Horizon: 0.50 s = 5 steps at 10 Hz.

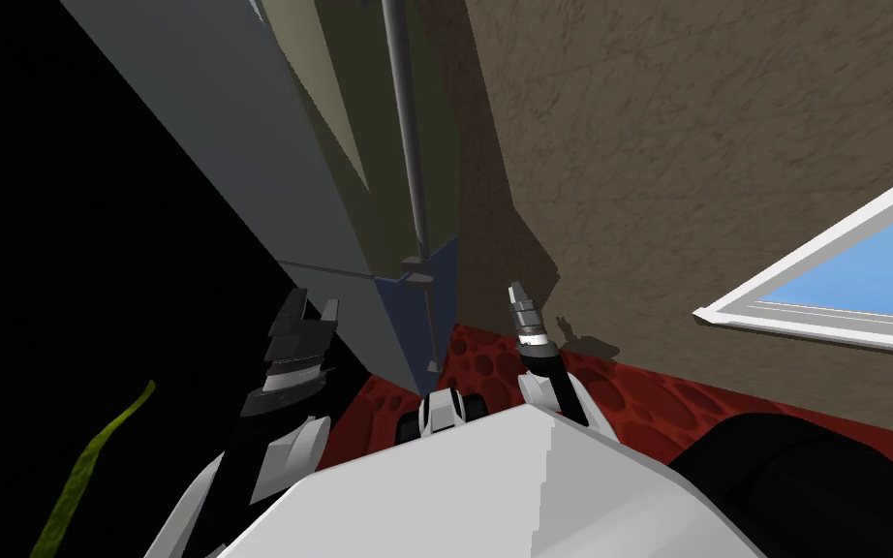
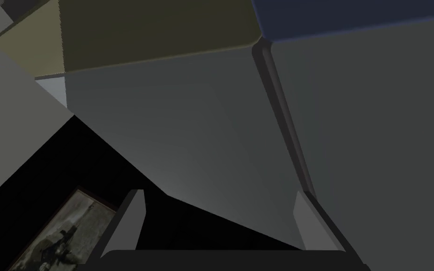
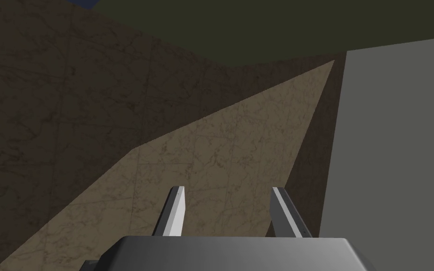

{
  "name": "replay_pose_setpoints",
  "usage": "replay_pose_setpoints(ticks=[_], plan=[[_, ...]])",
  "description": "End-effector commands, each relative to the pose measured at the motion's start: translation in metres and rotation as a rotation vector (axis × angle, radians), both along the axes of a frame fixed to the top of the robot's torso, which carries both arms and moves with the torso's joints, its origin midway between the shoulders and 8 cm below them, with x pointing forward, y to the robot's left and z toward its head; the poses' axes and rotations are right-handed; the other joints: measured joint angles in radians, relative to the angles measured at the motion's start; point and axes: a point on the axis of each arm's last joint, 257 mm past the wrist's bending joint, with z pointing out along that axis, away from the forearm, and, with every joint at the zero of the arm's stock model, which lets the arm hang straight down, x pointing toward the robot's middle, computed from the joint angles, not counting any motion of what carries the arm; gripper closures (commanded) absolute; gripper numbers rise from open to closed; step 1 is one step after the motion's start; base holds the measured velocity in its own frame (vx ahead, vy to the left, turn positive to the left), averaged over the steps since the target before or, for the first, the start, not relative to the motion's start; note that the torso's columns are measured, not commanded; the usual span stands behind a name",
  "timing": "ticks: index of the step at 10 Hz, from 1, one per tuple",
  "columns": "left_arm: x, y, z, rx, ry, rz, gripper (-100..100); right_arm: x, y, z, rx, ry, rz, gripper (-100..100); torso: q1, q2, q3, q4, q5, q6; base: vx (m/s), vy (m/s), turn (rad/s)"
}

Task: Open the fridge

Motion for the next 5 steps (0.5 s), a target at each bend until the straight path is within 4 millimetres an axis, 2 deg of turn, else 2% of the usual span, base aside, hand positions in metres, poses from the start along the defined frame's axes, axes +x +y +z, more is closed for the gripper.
replay_pose_setpoints(ticks=[1, 5], plan=[[0.007, -0.001, -0.004, 0.016, 0.045, -0.014, -100, 0.000, 0.000, 0.000, 0.000, 0.000, 0.000, 0, 0.000, 0.000, 0.000, 0.000, 0.000, 0.000, -0.030, -0.030, -0.094], [0.018, -0.001, -0.010, 0.038, 0.117, -0.028, -100, 0.000, 0.000, 0.000, 0.000, 0.000, 0.000, 0, 0.000, 0.000, 0.000, 0.000, 0.000, 0.000, -0.023, -0.034, -0.087]])
